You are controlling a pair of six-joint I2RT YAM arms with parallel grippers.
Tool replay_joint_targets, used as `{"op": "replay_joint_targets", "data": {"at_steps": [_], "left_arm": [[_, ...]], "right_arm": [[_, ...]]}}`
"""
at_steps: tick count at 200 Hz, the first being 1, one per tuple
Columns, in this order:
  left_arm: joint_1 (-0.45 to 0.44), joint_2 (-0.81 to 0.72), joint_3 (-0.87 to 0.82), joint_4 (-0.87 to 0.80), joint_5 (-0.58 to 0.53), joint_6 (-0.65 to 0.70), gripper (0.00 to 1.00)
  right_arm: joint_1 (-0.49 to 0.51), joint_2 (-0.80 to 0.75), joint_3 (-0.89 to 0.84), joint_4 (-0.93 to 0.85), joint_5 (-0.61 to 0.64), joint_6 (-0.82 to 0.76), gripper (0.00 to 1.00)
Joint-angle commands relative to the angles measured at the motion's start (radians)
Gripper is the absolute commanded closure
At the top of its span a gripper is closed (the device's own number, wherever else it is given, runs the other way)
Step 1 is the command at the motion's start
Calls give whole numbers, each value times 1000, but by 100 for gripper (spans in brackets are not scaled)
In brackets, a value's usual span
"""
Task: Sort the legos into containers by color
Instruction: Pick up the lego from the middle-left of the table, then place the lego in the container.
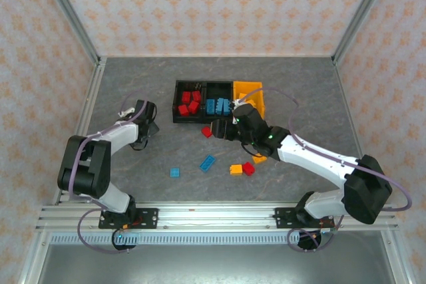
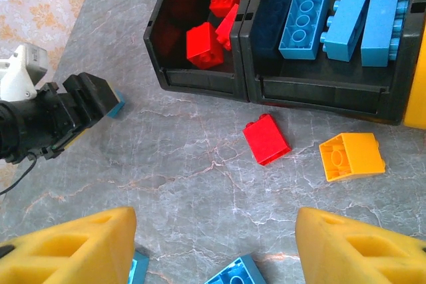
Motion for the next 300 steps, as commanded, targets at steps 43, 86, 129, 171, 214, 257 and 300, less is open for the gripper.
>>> {"op": "replay_joint_targets", "data": {"at_steps": [43,86,129,171,214,257,300], "left_arm": [[5,77,26,87,-41,-32,27],[5,106,40,76,-52,-35,48],[0,71,8,110,46,7,65],[-68,20,50,59,68,42,67],[-170,5,206,-23,100,55,66],[-289,81,386,-42,145,40,66],[-399,260,641,-97,172,68,66]], "right_arm": [[1,1,26,-14,38,-11,36],[1,-2,6,-1,38,7,36],[1,3,-25,21,41,23,36],[1,-13,-30,26,61,16,36],[-20,-68,-69,12,84,24,36],[-116,-197,-136,-6,67,55,34],[-132,-271,-166,-44,103,74,33]]}}
